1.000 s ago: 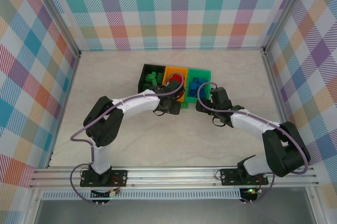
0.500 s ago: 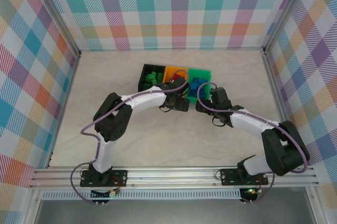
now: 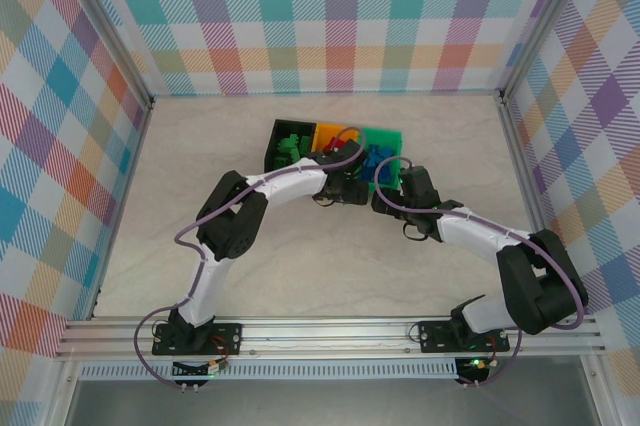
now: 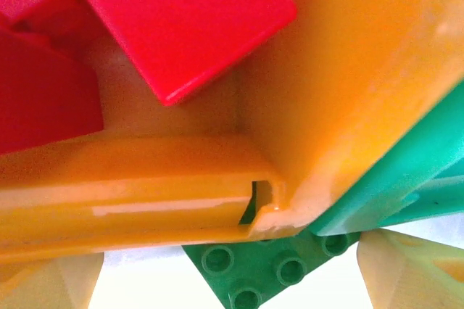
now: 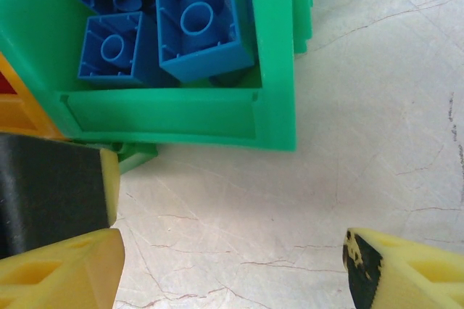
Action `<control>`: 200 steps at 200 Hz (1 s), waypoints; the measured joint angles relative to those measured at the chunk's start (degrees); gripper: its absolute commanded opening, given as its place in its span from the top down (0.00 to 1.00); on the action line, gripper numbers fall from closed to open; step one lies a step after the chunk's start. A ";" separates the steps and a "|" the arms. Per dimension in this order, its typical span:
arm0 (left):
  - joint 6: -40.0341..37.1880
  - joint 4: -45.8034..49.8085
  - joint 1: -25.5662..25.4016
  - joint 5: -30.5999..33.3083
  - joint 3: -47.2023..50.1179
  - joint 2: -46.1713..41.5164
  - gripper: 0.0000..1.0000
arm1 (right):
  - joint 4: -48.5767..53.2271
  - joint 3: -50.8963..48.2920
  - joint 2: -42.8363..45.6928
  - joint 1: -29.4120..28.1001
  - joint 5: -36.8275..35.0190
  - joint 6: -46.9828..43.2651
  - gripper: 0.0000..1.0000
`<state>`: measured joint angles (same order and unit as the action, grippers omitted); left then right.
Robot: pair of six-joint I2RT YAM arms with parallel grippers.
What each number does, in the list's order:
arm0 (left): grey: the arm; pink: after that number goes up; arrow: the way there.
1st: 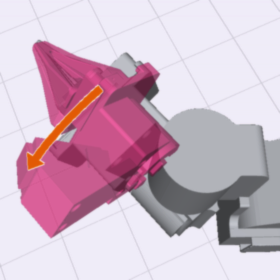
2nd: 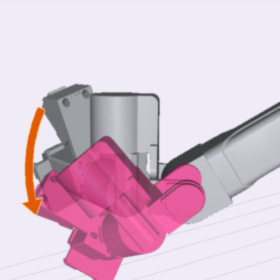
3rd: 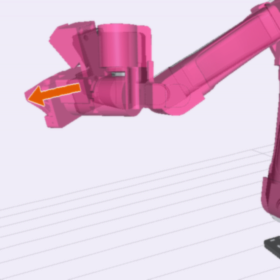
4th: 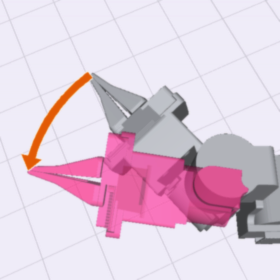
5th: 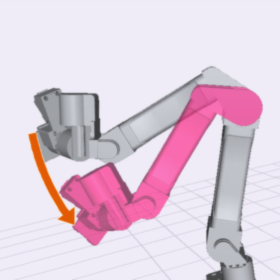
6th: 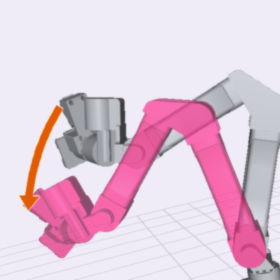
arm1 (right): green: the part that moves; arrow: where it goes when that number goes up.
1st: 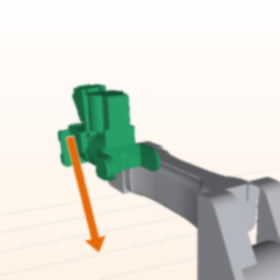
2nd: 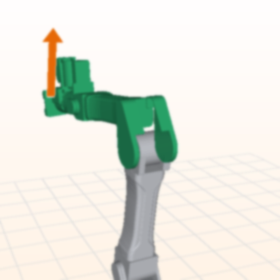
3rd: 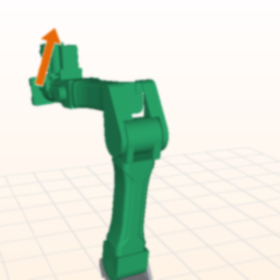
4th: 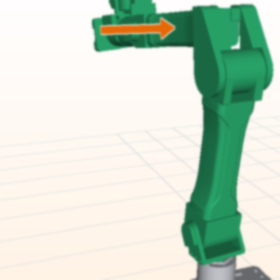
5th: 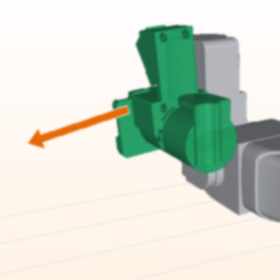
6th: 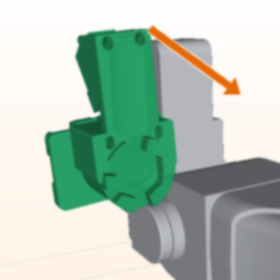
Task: Sort the legos into containers by color
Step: Move the container to the top-center of the table.
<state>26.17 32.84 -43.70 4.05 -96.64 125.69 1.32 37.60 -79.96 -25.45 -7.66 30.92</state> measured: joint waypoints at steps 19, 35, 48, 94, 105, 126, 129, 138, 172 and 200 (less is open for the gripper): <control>0.00 0.02 0.04 -0.22 0.00 0.02 0.09 | 0.00 0.00 0.00 0.00 0.00 0.00 0.21; 0.00 0.02 0.04 -0.79 0.00 0.07 0.10 | 0.00 0.00 0.00 0.00 0.00 0.00 0.21; -0.04 0.04 0.02 -1.66 -0.11 0.37 0.10 | 0.00 0.00 0.00 0.00 0.02 0.00 0.21; 0.04 0.11 -1.18 -2.01 -0.42 0.59 0.10 | 0.00 0.00 0.00 0.00 0.00 0.00 0.21; 0.02 -0.09 -1.92 -1.16 -0.04 0.59 0.10 | 0.00 0.00 0.00 0.00 0.00 0.00 0.21; 0.11 -1.88 -2.54 0.02 2.16 -0.50 0.11 | 0.00 0.00 0.00 0.00 0.02 0.00 0.21; 0.15 -2.12 -2.58 -0.02 2.56 -0.74 0.11 | 0.00 0.00 0.00 0.00 0.02 0.00 0.21; 0.37 -2.93 -2.80 -0.17 3.72 -1.46 0.11 | 0.00 0.00 0.00 0.00 0.02 0.00 0.21; 1.25 -2.56 -3.93 -0.33 5.55 -2.93 0.10 | 0.09 0.00 0.00 0.00 0.15 0.00 0.21; 0.02 -2.51 -4.00 -0.02 5.53 -2.93 0.10 | 0.15 0.00 0.00 0.00 0.22 0.00 0.21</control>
<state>26.20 30.33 -47.70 4.03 -91.11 122.76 1.48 37.60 -79.96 -25.45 -7.44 30.92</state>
